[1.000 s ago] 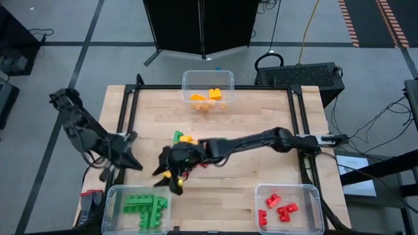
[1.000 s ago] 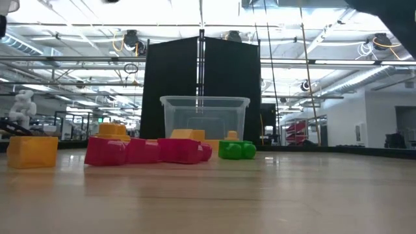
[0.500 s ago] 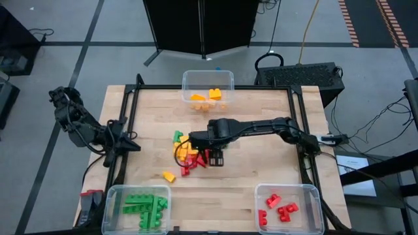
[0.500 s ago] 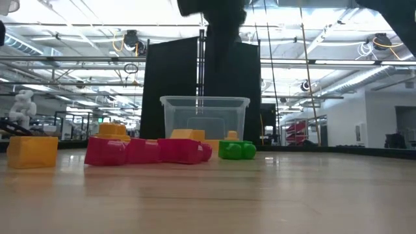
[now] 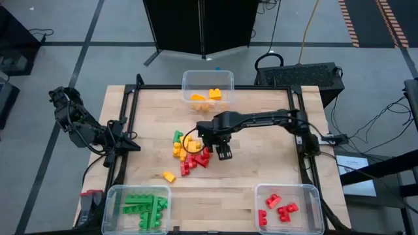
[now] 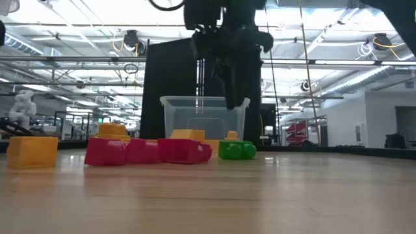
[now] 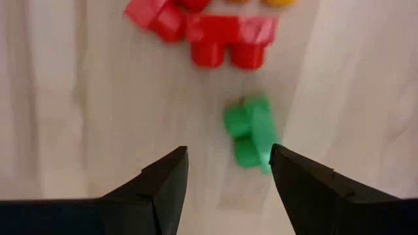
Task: Sort blocks
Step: Put the green game piece into the bottom left transparent bin
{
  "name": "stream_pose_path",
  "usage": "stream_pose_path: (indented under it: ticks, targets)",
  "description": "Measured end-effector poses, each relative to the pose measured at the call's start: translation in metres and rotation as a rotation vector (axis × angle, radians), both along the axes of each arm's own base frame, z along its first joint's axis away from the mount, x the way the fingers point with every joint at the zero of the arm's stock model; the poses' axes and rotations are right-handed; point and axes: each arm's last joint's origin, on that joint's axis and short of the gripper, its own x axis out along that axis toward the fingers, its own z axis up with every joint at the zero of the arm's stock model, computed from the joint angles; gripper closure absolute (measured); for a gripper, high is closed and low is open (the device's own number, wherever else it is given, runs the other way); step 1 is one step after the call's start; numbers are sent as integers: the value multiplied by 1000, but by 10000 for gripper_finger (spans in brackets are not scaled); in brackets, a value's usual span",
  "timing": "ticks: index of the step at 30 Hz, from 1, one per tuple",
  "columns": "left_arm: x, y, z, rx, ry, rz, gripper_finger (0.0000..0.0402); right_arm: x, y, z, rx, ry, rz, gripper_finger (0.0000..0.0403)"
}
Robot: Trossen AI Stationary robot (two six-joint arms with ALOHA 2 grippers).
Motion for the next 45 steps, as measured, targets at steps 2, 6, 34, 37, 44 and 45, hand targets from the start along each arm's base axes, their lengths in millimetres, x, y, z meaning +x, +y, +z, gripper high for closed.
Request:
stream_pose_path:
  ticks: [2,6,34,37,44,45]
  targets:
    - [0,0,0,-1,0,0,399,-5,-2,-3,-26,-65,-5,190]
    - [0,0,0,-4,-2,13,399,-23,-4,-9,-79,-132,-3,190]
    - [1,2,1,-5,-32,107,398,-29,-16,-70,-238,-58,106,88]
    - [1,2,1,-1,-36,116,398,-27,-16,-74,-233,-65,108,80]
    - [2,3,1,9,-44,132,398,-17,-13,-91,-165,-101,173,97]
    - [2,3,1,9,-44,131,398,-17,-13,-93,-160,-98,170,101]
